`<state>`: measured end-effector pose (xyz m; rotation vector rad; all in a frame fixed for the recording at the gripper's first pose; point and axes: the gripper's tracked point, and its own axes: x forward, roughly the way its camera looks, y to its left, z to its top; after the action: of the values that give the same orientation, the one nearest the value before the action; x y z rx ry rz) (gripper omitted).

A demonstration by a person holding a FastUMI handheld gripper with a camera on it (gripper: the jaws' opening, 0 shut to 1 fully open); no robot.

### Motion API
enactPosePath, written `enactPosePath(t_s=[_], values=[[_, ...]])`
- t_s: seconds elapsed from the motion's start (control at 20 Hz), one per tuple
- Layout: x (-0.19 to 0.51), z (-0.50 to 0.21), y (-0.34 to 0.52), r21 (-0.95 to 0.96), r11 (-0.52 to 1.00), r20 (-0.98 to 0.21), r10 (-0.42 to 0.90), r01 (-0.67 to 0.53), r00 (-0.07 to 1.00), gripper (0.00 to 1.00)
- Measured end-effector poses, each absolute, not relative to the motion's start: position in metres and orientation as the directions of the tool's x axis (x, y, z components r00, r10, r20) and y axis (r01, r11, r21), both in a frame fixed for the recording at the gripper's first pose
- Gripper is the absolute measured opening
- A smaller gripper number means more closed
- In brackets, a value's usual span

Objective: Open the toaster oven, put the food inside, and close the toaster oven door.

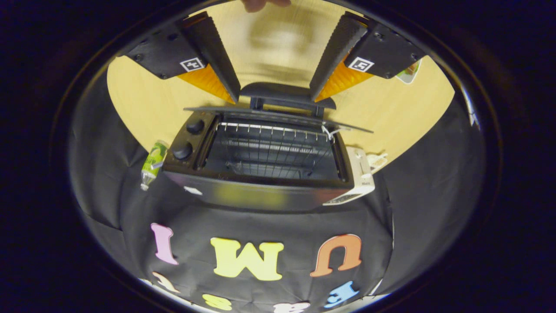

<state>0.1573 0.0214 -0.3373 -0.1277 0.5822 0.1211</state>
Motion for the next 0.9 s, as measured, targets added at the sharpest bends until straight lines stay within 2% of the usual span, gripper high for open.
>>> enactPosePath(t_s=[0.15,0.35,0.6,0.9], values=[[0.144,-0.342,0.014,-0.084,0.988,-0.573,0.060,-0.131,0.817,1.00],[0.176,-0.240,0.043,-0.064,0.982,-0.356,0.143,-0.176,0.924,1.00],[0.244,-0.238,0.040,-0.097,0.987,-0.355,0.086,-0.128,0.931,1.00],[0.258,-0.236,0.045,-0.098,0.986,-0.341,0.093,-0.134,0.936,1.00]])
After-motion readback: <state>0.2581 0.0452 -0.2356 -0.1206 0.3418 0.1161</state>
